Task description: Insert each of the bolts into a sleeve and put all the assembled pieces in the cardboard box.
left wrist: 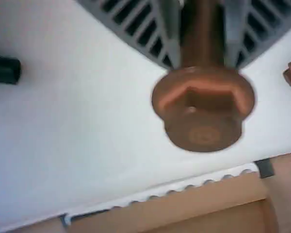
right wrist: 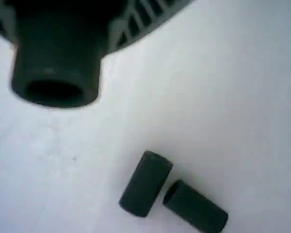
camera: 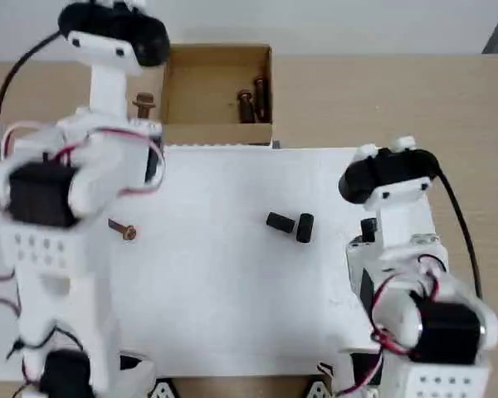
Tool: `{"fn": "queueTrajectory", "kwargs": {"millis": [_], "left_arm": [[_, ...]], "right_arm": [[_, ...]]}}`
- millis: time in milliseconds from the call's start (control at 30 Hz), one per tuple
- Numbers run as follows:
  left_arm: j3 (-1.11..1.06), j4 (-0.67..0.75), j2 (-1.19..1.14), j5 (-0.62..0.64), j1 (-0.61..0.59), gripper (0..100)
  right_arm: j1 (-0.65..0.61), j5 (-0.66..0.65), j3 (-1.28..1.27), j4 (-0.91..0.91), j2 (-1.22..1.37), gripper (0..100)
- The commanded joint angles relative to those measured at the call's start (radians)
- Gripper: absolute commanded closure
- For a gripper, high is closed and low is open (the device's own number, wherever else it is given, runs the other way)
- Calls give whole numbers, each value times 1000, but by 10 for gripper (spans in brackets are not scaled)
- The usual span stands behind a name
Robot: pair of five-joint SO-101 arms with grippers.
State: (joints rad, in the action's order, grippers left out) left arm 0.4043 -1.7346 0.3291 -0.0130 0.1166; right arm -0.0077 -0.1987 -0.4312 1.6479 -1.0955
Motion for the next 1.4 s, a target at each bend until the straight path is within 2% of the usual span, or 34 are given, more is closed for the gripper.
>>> {"fn": "queueTrajectory", "kwargs": {"millis": [0, 200, 500, 633, 767, 1033, 1200, 1367], "left_arm": [[-116, -17, 150, -17, 23, 995], [-455, 71, 407, -18, 14, 995], [-1041, 353, 872, 5, 14, 995], [-1231, 434, 1065, 60, 14, 995], [-1371, 476, 1224, 68, 14, 995], [-1584, 597, 1476, 68, 14, 995], [-1639, 678, 1487, 71, 14, 995], [-1650, 750, 1487, 221, 21, 995]], "right_arm": [[5, 2, -28, -64, -93, 996], [2, 2, -267, -176, -349, 997], [-1, 2, -578, -300, -694, 997], [-1, 12, -651, -344, -717, 997], [-10, 78, -698, -426, -713, 997], [-260, 175, -870, -664, -713, 997], [-410, 181, -988, -817, -713, 997], [-547, 178, -1062, -892, -713, 997]]}}
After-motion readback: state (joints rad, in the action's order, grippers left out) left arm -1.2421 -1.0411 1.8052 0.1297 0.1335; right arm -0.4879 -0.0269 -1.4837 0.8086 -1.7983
